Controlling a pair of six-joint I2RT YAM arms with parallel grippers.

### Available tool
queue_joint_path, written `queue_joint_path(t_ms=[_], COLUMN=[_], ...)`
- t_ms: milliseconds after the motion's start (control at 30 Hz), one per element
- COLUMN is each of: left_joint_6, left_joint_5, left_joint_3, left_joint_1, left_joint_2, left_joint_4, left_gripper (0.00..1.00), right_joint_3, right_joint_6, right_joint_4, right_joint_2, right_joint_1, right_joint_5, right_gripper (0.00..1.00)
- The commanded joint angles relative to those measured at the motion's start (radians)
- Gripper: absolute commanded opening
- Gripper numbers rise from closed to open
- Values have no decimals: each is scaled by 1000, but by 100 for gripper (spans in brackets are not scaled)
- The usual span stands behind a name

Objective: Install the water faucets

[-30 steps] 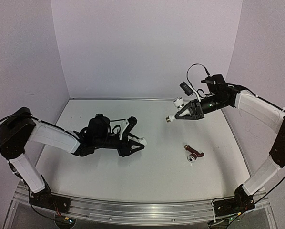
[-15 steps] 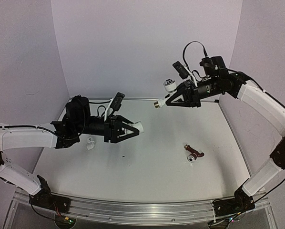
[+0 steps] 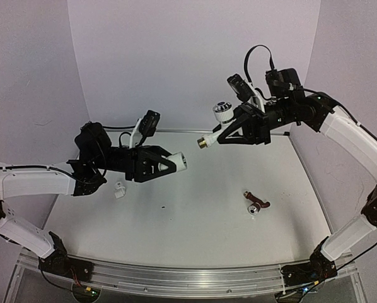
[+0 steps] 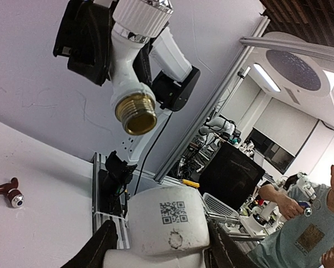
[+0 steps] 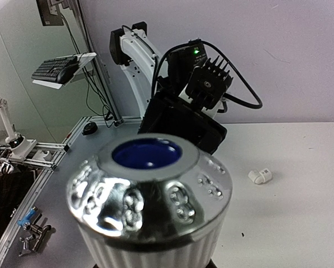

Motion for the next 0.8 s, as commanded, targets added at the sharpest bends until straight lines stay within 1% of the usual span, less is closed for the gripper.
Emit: queue_joint_path(t_ms=[0,133,300,400,567,667,767], left_joint_6=[-102,-140,-167,-195,-263,-310,-333], left_joint_5=[76,67,51,65,80,91,99], left_joint_3=[53,55,69,79,85,89,100], left_joint_1=[-1,-1,-1,-1,-2,-1,-1], left_joint_2=[-18,-20,-13,1,21,28,34], left_joint_4=[173,215,217,224,278,311,301], left_gripper=[17,17,16,15,13,12,11], right_joint_3=[36,66,103,109,117,149,182], right_joint_6=[26,24,-25,-50,-119,-154,-174], right_joint_4=[18,3,-26,-32,-46,-57,-73], right_joint_2=[-39,-30,-17,-8,6,17,30], right_joint_1=[37,76,120,139,167,179,187], right_joint_5=[-71,-57,22,77,160,181,184], right_gripper=[0,0,0,0,0,0,0])
